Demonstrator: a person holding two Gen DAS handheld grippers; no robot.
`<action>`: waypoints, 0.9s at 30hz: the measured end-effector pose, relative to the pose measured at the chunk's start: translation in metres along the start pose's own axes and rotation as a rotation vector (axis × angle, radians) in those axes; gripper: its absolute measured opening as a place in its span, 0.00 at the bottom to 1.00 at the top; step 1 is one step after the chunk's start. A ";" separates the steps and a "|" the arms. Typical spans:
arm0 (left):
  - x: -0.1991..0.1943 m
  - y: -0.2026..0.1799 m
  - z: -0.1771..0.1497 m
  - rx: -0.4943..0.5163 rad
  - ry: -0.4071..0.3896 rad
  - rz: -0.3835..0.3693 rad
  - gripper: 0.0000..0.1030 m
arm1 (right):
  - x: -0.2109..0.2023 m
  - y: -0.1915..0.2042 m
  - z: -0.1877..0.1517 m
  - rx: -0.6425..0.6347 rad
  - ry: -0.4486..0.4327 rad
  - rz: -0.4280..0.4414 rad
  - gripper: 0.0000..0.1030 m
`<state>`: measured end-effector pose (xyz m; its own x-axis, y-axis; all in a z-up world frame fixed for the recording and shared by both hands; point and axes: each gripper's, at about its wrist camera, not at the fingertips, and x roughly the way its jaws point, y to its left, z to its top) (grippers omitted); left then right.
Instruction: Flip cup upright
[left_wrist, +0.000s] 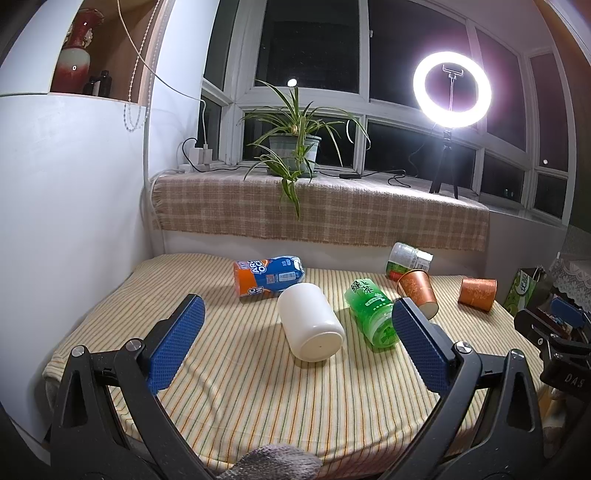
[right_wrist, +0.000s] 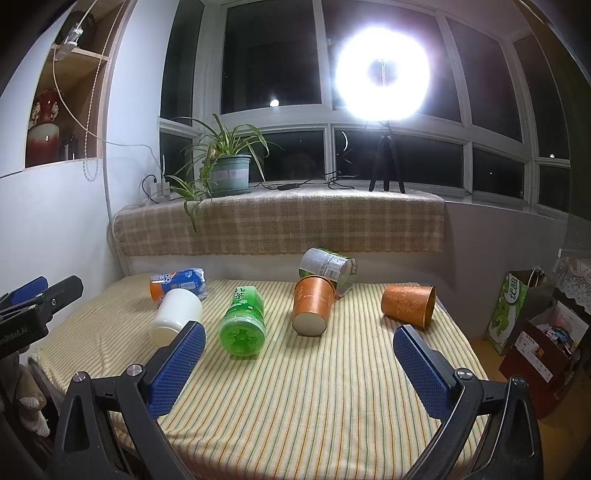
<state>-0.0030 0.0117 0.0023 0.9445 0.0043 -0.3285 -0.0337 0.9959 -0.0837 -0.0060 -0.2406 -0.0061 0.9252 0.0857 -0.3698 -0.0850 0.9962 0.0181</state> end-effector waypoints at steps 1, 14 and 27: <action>0.000 0.002 0.000 0.001 0.000 0.000 1.00 | -0.001 0.000 0.000 0.000 -0.002 0.000 1.00; -0.002 0.005 0.003 -0.002 -0.001 0.002 1.00 | -0.003 0.000 0.003 -0.002 -0.008 0.001 1.00; -0.002 0.004 0.003 0.004 0.000 0.002 1.00 | -0.002 0.002 0.003 -0.004 -0.007 0.002 1.00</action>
<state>-0.0044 0.0162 0.0058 0.9446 0.0060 -0.3282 -0.0339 0.9963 -0.0793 -0.0072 -0.2391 -0.0023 0.9275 0.0874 -0.3634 -0.0878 0.9960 0.0153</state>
